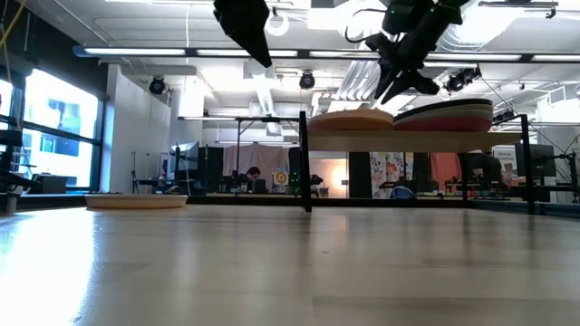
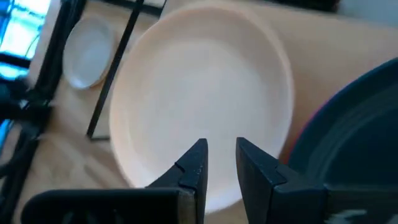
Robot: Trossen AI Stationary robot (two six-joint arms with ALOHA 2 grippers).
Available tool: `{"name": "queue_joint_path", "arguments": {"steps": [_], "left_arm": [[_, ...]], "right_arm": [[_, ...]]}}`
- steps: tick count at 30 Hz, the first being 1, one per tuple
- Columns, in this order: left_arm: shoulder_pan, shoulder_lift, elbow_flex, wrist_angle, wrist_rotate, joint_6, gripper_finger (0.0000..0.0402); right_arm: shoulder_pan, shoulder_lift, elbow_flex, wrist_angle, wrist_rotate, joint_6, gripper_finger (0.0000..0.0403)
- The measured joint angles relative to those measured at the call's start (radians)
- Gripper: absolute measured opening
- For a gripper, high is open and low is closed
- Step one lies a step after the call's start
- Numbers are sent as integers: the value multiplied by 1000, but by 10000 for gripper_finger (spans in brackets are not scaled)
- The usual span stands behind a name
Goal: Place and stack plates onto a shelf
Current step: Stack the light blue plate on top of the light orange plate on the shelf
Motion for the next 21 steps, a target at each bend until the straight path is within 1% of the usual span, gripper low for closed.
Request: {"name": "queue_joint_path", "arguments": {"steps": [4, 6, 10, 13, 16, 21], "left_arm": [[8, 0, 0, 0, 81, -44, 115], [8, 0, 0, 0, 98, -60, 115], [8, 0, 0, 0, 101, -65, 115], [8, 0, 0, 0, 101, -65, 115], [8, 0, 0, 0, 102, -65, 115], [8, 0, 0, 0, 102, -66, 115]], "right_arm": [[51, 0, 0, -105, -11, -32, 62], [91, 0, 0, -151, 3, -45, 62], [172, -1, 0, -156, 77, -46, 62], [208, -1, 0, -149, 135, -37, 62], [221, -1, 0, -145, 161, -14, 62], [222, -1, -25, -137, 167, 13, 62]]}}
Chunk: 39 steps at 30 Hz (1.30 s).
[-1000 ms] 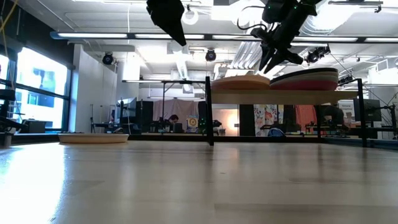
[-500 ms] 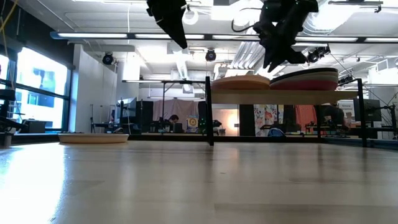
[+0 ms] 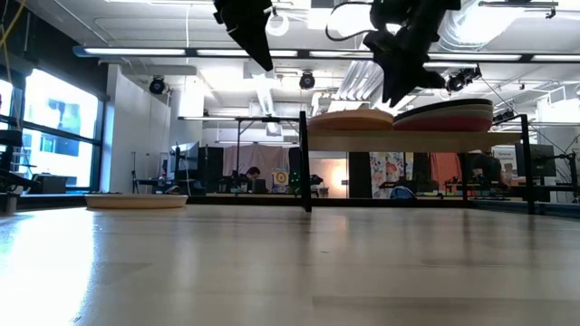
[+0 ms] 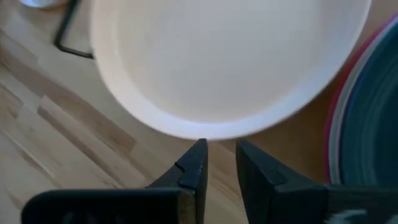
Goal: Place and stack plates onto a shelf
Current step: Stack the light blue plate on top of the light orange plate on the shelf
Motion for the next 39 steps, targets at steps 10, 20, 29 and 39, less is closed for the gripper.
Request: {"name": "queue_joint_path", "arguments": {"steps": [10, 20, 29, 39], "left_arm": [[0, 0, 0, 0, 0, 0, 115], [0, 0, 0, 0, 0, 0, 115], [0, 0, 0, 0, 0, 0, 115], [10, 0, 0, -75, 60, -113, 115]], "right_arm": [[0, 0, -29, 61, 20, 5, 62], [11, 51, -27, 56, 19, 2, 62], [18, 0, -29, 45, 15, 2, 62], [120, -74, -29, -84, -82, -9, 62]]}}
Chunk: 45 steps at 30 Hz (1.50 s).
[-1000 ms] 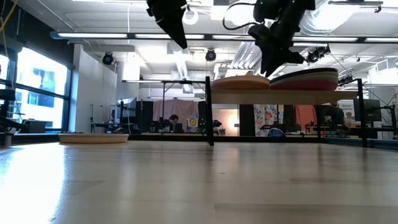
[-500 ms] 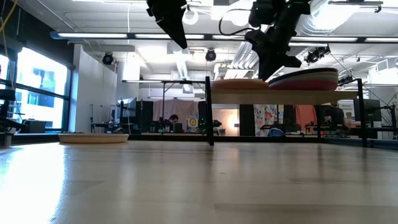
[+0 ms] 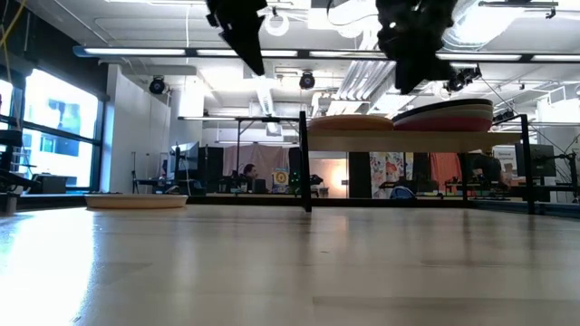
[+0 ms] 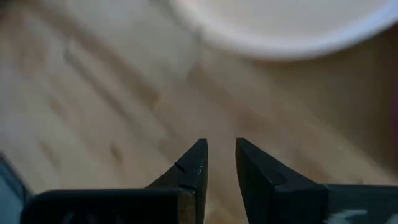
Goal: Place and stack plates onto a shelf
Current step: Stack the light blue plate on top of the light orange plate on the shelf
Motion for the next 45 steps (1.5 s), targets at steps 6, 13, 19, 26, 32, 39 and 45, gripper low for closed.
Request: {"name": "queue_joint_path", "arguments": {"steps": [6, 13, 19, 26, 32, 39, 45], "left_arm": [[16, 1, 0, -107, 97, -167, 115], [-3, 1, 0, -142, 137, -269, 115], [-16, 1, 0, -144, 165, -287, 115], [-18, 1, 0, -144, 167, -288, 115], [-18, 1, 0, -144, 167, -288, 115], [-18, 1, 0, -143, 167, -288, 115], [-18, 1, 0, -141, 173, -289, 115]], "right_arm": [[188, -15, -9, -168, -4, -18, 62], [483, -15, -90, -174, 34, 6, 62], [684, -14, -205, -86, 34, 85, 62], [851, -14, -361, 105, 33, 220, 62], [958, -14, -471, 252, 34, 277, 62], [1042, -14, -552, 419, 39, 201, 62], [1078, -14, -603, 470, 66, 136, 62]]}}
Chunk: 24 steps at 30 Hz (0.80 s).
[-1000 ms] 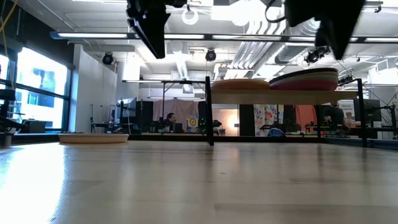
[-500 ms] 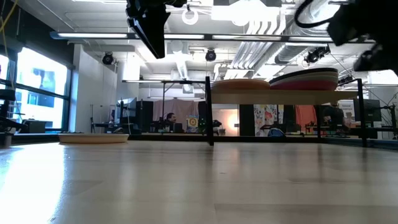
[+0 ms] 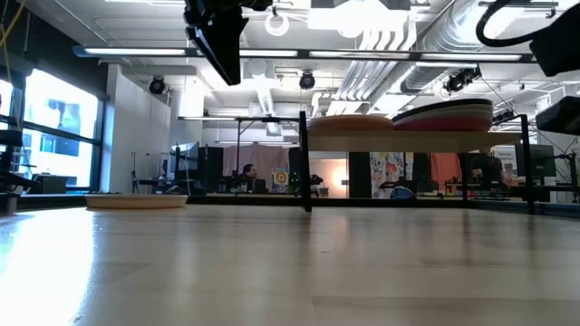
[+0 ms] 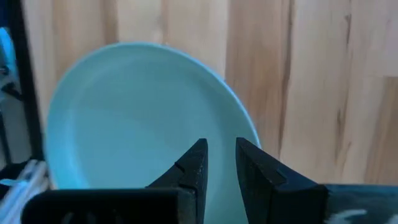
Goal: Place and stack plates onto a shelf
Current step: Stack the light blue plate on top of the light orange plate on the shelf
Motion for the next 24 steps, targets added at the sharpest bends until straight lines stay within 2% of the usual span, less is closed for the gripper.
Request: {"name": "queue_joint_path", "arguments": {"steps": [7, 24], "left_arm": [[0, 0, 0, 0, 5, -1, 115], [0, 0, 0, 0, 5, 0, 115]], "right_arm": [[6, 0, -7, 0, 105, -7, 62], [6, 3, -7, 1, 111, -72, 62]]}}
